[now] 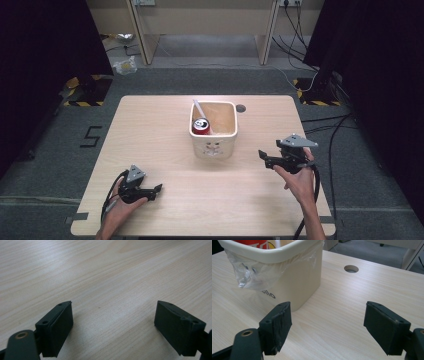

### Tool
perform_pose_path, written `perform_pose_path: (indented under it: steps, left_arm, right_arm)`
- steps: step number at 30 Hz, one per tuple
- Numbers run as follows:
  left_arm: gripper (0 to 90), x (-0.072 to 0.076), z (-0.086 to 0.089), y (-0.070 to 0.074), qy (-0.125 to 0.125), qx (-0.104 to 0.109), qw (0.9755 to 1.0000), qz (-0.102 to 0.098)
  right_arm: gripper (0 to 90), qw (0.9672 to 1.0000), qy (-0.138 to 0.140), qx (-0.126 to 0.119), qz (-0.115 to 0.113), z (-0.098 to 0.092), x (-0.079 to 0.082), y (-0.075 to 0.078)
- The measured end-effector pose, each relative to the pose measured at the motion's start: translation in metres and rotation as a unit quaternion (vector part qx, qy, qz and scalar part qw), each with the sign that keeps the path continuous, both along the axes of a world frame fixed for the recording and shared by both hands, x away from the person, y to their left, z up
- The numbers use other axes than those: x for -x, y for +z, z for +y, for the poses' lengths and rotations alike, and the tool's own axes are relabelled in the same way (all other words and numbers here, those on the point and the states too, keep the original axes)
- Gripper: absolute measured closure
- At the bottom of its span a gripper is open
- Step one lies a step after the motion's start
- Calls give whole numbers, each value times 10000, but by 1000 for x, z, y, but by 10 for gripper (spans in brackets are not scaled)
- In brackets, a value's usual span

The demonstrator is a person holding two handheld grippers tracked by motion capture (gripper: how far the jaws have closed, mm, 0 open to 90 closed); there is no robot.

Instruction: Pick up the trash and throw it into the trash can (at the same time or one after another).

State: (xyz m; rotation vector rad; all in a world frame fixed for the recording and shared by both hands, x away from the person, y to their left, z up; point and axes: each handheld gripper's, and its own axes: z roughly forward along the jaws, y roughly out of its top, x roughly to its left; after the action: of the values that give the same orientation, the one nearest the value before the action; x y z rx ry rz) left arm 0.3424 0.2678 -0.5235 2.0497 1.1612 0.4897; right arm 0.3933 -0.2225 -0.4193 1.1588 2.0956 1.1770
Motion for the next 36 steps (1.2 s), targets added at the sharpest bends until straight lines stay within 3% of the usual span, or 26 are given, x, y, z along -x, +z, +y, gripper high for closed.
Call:
perform_pose_path:
  steps: [23,36]
  left_arm:
    - [146,0,0,0,1,1,10000,0]
    - [146,0,0,0,0,-4,10000,2]
  right_arm:
    - [216,10000,87,11,45,5,13,-18]
    - [204,9992,74,124,375,9,19,-43]
